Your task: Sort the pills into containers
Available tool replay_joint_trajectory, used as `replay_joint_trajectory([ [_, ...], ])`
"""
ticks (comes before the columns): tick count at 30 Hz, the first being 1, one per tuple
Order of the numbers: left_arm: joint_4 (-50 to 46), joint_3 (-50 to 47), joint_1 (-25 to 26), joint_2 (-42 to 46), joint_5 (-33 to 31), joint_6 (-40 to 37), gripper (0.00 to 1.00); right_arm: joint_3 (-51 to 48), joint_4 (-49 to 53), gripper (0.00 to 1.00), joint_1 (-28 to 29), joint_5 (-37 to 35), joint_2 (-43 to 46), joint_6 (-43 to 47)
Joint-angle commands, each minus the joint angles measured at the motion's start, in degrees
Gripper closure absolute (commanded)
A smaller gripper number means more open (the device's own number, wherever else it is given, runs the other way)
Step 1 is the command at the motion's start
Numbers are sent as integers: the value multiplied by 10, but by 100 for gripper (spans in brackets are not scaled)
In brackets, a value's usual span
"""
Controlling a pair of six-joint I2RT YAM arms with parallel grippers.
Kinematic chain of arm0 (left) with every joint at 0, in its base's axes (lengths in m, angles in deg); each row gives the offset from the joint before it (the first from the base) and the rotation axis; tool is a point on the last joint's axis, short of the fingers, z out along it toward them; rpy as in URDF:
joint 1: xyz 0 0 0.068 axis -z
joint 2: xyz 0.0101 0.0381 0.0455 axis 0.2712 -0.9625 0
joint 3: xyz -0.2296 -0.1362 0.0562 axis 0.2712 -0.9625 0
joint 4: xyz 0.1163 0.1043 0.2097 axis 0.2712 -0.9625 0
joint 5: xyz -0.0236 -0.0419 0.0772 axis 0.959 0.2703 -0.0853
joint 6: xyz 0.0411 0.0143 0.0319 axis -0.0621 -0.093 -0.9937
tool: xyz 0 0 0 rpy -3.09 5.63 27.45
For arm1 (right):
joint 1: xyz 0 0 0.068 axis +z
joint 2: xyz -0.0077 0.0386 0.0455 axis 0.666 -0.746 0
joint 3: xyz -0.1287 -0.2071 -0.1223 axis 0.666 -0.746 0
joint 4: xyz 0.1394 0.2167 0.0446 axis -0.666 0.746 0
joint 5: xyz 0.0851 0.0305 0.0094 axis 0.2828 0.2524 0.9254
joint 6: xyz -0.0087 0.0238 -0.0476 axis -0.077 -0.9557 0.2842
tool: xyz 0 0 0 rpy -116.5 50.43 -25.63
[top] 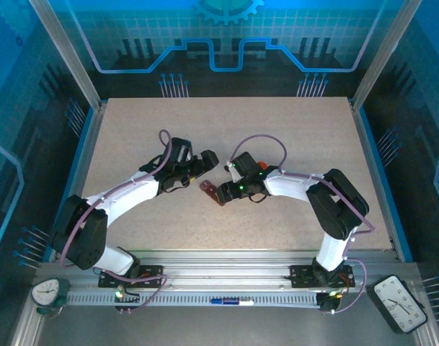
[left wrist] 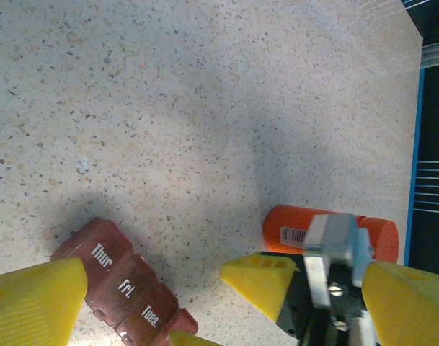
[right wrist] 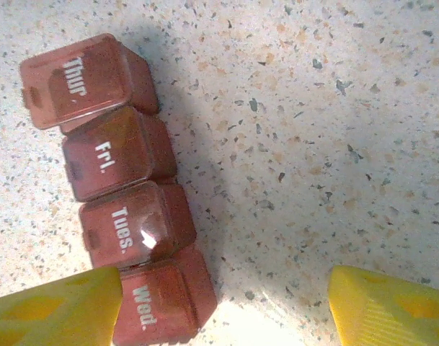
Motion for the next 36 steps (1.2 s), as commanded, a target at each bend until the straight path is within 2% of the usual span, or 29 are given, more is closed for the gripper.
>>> replay_joint_trajectory([
  [1, -9, -10, -5, 3, 1, -6, 1, -10, 19, 24, -1, -4, 23, 10],
  [13, -13, -7, -6, -23, 15, 0, 1, -30, -10, 24, -1, -4, -18, 4],
  [36, 19, -22, -1, -85, 32, 26, 1, -35, -19, 26, -4, 5, -22, 1],
])
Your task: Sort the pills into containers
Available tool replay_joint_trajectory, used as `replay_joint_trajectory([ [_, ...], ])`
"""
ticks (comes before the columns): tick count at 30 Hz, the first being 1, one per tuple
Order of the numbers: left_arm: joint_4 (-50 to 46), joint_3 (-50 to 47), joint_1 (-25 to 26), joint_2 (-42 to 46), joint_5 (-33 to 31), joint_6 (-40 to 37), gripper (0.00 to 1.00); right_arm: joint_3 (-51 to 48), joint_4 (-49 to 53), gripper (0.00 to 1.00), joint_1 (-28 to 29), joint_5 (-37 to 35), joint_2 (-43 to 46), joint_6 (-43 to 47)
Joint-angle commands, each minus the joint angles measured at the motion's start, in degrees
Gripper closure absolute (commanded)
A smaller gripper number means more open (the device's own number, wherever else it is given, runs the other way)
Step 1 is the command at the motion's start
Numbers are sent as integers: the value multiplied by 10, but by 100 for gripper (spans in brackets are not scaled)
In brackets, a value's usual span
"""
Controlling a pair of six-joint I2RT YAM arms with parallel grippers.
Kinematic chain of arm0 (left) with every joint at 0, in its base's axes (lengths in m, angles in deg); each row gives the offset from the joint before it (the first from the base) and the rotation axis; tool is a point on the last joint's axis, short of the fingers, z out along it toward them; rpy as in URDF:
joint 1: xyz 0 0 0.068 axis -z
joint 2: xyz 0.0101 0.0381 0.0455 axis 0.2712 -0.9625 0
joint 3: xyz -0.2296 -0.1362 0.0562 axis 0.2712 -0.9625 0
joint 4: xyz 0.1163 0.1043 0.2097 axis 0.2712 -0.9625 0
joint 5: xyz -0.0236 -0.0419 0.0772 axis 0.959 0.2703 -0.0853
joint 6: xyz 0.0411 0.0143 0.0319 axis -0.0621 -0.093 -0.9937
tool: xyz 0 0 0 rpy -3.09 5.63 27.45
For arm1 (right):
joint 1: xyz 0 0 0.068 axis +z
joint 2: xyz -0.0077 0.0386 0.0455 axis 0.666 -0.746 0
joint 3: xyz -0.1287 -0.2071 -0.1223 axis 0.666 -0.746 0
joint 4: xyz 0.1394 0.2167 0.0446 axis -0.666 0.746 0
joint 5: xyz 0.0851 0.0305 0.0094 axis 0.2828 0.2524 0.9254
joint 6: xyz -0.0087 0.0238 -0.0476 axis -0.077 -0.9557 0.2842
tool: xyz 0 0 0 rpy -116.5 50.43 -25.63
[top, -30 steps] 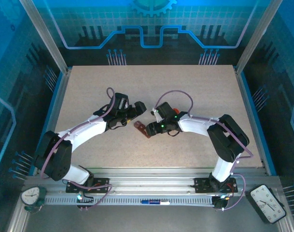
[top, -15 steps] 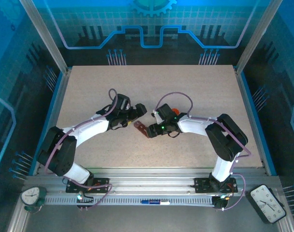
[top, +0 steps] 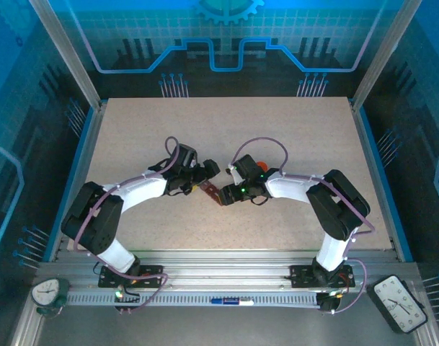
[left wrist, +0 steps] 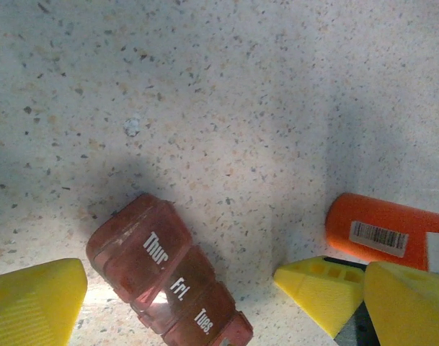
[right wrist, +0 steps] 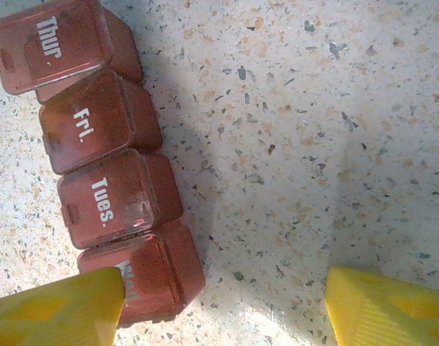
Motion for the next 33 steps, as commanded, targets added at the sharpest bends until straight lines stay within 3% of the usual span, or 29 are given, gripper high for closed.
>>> replay_joint_trajectory([
  [1, 11, -7, 1, -9, 13, 8, 1, -13, -8, 26, -3, 3, -23, 0],
  [33, 11, 87, 30, -47, 21, 17, 1, -15, -16, 27, -2, 9, -37, -2],
])
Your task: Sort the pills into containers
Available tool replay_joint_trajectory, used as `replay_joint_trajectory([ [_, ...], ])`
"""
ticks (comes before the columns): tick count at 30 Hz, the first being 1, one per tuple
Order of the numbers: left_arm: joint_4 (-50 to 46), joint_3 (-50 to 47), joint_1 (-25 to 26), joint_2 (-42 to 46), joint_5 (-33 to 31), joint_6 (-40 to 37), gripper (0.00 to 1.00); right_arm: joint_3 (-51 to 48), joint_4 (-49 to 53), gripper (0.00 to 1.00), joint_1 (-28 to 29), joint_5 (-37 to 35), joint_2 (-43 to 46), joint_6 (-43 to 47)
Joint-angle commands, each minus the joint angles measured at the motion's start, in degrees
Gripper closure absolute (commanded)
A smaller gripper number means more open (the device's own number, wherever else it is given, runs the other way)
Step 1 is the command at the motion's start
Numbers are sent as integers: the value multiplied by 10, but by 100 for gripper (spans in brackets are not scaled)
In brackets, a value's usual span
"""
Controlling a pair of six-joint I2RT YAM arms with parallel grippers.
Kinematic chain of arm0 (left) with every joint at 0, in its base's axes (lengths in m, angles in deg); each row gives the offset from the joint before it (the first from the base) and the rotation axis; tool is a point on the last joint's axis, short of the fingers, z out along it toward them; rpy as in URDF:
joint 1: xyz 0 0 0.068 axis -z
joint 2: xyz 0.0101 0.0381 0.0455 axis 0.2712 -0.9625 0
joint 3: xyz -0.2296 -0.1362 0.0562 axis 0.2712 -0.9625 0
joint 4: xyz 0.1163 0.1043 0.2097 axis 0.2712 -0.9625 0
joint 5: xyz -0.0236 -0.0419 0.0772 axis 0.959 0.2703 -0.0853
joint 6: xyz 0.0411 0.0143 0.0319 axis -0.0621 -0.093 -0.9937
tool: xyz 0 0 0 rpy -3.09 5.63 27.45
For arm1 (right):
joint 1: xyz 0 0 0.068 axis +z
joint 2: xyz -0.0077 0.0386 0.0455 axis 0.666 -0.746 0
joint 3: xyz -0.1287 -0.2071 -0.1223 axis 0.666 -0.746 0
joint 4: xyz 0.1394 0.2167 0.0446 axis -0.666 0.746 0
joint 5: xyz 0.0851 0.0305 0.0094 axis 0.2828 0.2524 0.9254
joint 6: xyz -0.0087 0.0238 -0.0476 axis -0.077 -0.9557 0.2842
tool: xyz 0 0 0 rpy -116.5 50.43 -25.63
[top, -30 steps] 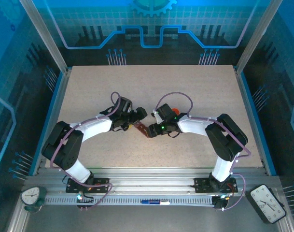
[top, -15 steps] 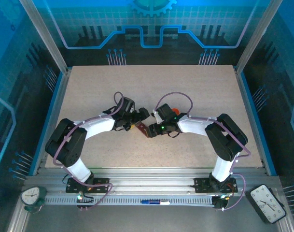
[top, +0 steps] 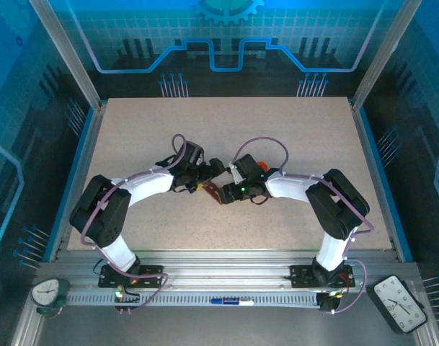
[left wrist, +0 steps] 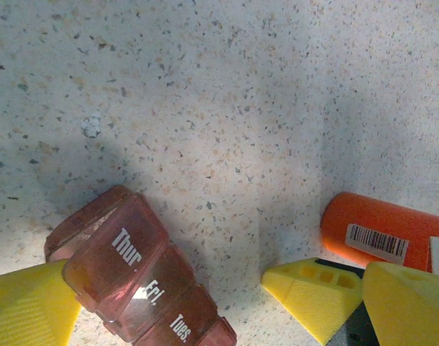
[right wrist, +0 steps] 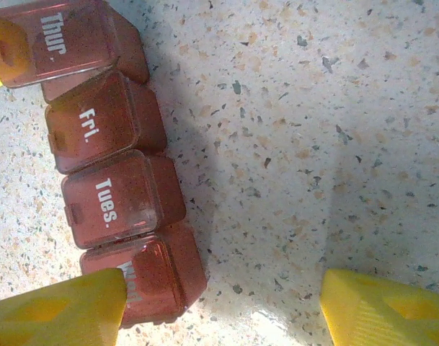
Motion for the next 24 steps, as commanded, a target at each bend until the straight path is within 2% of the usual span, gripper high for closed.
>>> replay_joint_trajectory([
  [1, 28, 41, 13, -6, 18, 12, 1, -15, -2, 27, 2, 6, -32, 11],
  [12, 28, 83, 21, -24, 18, 17, 1, -19, -6, 27, 1, 6, -31, 10],
  [24, 45, 79, 22, -20, 13, 27, 1, -21, -21, 22, -9, 45, -5, -27],
])
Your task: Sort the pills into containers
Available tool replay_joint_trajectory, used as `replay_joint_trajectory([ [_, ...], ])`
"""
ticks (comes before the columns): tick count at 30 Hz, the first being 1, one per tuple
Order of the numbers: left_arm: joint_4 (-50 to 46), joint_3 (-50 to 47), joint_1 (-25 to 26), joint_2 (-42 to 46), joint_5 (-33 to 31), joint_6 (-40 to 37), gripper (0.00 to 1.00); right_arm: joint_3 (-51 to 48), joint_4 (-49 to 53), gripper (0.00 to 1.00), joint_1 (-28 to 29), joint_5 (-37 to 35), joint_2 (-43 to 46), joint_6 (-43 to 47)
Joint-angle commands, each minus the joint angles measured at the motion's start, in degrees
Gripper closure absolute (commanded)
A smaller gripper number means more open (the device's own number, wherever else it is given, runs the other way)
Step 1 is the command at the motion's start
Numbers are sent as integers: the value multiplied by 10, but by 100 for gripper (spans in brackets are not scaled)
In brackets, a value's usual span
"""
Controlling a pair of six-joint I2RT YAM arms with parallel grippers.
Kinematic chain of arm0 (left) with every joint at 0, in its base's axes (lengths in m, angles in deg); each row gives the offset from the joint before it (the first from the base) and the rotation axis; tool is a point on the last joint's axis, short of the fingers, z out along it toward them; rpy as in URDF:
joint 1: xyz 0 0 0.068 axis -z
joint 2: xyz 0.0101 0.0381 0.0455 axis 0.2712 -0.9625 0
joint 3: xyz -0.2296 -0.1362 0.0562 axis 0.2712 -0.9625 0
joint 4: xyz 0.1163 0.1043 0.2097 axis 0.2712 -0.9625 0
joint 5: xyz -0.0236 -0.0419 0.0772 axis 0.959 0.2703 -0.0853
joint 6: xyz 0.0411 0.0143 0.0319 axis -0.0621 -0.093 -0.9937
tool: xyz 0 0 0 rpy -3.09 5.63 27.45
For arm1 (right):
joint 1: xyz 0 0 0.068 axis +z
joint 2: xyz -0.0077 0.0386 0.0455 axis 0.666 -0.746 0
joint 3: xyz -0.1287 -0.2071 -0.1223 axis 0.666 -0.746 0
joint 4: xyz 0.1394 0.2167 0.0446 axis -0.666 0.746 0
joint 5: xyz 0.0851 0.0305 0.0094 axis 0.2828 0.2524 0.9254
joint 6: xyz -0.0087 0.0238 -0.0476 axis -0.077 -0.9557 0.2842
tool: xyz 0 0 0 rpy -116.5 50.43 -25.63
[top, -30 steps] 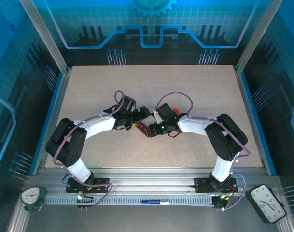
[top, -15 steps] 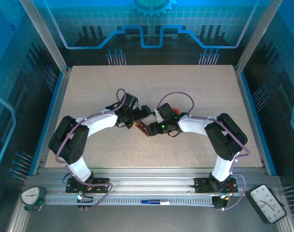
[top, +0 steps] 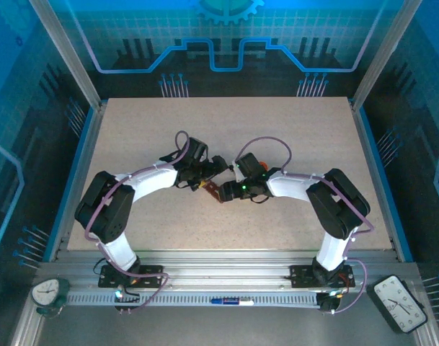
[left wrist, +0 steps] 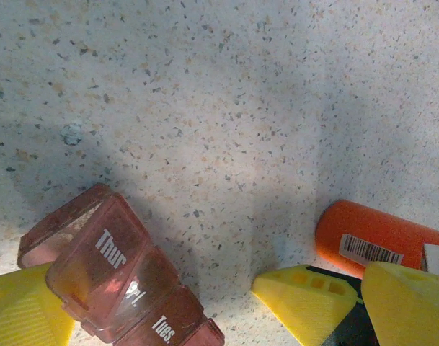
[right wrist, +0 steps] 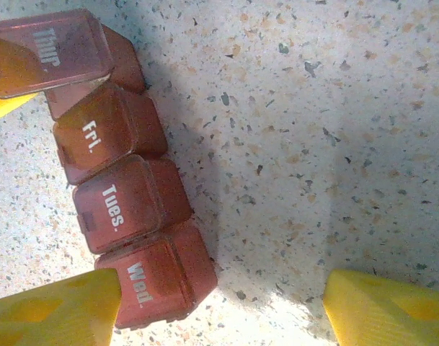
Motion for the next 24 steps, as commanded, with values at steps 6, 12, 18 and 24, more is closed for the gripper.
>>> replay_joint_trajectory([
  [6, 84, 22, 16, 15, 15, 13, 1, -22, -18, 20, -7, 49, 20, 3],
  [12, 83, 21, 16, 17, 11, 9, 1, -23, -15, 19, -12, 64, 59, -13],
  [18, 83, 24, 16, 17, 12, 9, 1, -34, -21, 16, -17, 69, 96, -39],
  [24, 82, 30, 15, 13, 12, 8, 1, -67, -41, 14, -23, 60, 143, -67],
])
